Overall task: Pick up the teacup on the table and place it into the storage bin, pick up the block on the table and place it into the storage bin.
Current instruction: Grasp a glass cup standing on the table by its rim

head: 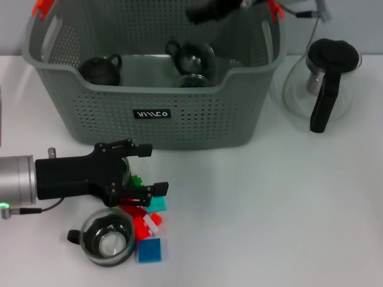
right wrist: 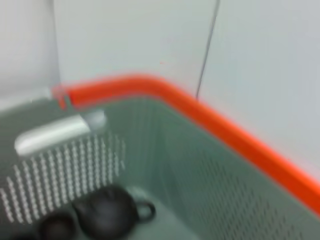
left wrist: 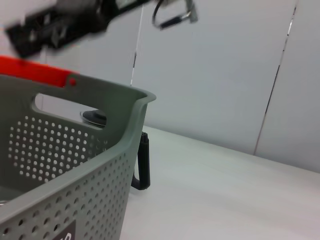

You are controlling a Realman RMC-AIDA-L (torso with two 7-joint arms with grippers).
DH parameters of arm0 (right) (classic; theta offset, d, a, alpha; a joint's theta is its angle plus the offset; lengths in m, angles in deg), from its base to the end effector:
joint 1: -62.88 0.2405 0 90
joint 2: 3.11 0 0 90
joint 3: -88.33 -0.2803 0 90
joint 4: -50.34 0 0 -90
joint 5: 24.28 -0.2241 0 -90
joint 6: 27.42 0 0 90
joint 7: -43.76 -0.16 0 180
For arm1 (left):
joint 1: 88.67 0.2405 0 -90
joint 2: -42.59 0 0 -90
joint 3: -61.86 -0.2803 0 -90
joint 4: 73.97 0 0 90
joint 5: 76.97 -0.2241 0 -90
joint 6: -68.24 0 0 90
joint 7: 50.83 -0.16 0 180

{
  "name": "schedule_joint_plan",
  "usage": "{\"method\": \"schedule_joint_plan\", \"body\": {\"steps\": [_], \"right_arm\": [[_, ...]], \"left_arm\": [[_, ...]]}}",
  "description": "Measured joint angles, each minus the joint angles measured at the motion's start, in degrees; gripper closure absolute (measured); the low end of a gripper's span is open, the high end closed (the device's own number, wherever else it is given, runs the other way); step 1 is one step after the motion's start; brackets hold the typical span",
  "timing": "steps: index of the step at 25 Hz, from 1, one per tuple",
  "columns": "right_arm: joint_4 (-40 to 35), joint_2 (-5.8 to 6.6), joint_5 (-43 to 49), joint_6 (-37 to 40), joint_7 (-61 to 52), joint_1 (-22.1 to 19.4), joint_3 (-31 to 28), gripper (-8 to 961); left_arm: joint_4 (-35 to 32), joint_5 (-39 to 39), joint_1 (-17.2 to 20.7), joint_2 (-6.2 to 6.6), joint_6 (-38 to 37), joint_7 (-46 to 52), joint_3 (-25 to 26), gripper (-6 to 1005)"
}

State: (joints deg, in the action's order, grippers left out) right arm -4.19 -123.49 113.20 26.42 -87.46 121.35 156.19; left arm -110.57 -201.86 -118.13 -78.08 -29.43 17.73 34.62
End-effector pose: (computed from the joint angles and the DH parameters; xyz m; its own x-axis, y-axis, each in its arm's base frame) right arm 0.0546 0.5134 -0.0373 0.9350 -0.2706 -0.2291 -0.3534 -0.7643 -0.5394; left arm -0.2972 0.3259 -0.0275 0.8154 0.2627 0.5159 0.3778 -0.9166 -0.1304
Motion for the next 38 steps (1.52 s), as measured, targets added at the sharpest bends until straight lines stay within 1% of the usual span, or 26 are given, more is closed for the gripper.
{"method": "schedule_joint_plan", "body": {"steps": [3, 5, 8, 11, 12, 13, 15, 17, 19, 22, 28, 31, 34, 35, 37, 38], "right_arm": [[-9.92, 0.19, -8.97, 3.55, 3.14, -5.50, 0.71, 200], [-16.54, 0.16, -16.65, 5.79, 6.95, -10.44, 0.78, 158], [-22.22, 0.17, -29.29, 9.36, 14.62, -17.97, 0.98, 94], [-22.97, 0.20, -39.92, 13.87, 23.03, -24.86, 1.05, 90], [-22.34, 0.18, -42.88, 15.72, 25.93, -26.72, 1.04, 88], [-21.48, 0.17, -45.39, 17.82, 29.07, -28.50, 1.02, 87], [-19.04, 0.10, -49.48, 22.45, 34.17, -31.23, 1.02, 87], [-15.76, 0.05, -52.10, 27.68, 39.14, -33.01, 1.07, 86], [-12.28, -0.03, -53.28, 31.58, 42.94, -33.74, 1.10, 89], [-7.30, -0.09, -53.78, 33.60, 46.00, -34.04, 1.11, 94], [-0.44, -0.32, -54.22, 31.61, 47.54, -32.49, 1.32, 93], [1.96, -0.34, -54.67, 30.24, 47.75, -31.09, 2.15, 93], [4.64, -0.26, -54.72, 28.61, 47.81, -29.09, 2.62, 95], [4.64, -0.26, -54.72, 28.61, 47.81, -29.09, 2.62, 95], [6.34, -0.14, -54.38, 27.80, 47.95, -27.78, 2.78, 97], [6.34, -0.14, -54.38, 27.80, 47.95, -27.78, 2.78, 97]], "left_arm": [[-0.06, -0.02, 0.07, 0.00, -0.04, 0.00, 0.01, 110], [-0.36, -0.03, 0.15, 0.01, -0.58, -0.01, 0.00, 111], [-1.37, -0.04, 0.59, 0.06, -2.38, -0.24, 0.01, 111], [-2.88, -0.21, 0.92, 0.11, -6.14, -0.52, -0.07, 111], [-3.96, -0.72, 1.02, 0.23, -8.95, -0.64, -0.52, 111], [-3.96, -0.72, 1.02, 0.23, -8.95, -0.64, -0.52, 111], [-5.38, -1.28, 1.17, 0.31, -11.20, -0.63, -1.48, 112], [-7.89, -2.54, 1.40, 0.27, -13.15, -0.18, -3.74, 112], [-10.44, -4.50, 1.54, 0.03, -13.97, 0.68, -5.65, 112], [-16.45, -8.25, 2.66, -0.69, -14.57, 2.74, -8.79, 112], [-31.76, -11.56, 6.90, -2.79, -15.35, 5.69, -13.53, 113], [-37.70, -12.68, 8.42, -3.39, -16.06, 8.25, -16.23, 113], [-40.77, -12.91, 8.92, -3.53, -16.79, 12.41, -18.93, 114], [-41.48, -12.92, 8.94, -3.56, -17.03, 13.91, -19.86, 114], [-42.31, -12.94, 8.97, -3.59, -17.41, 16.01, -21.71, 114], [-42.52, -12.98, 8.97, -3.60, -17.46, 16.78, -23.09, 114]]}}
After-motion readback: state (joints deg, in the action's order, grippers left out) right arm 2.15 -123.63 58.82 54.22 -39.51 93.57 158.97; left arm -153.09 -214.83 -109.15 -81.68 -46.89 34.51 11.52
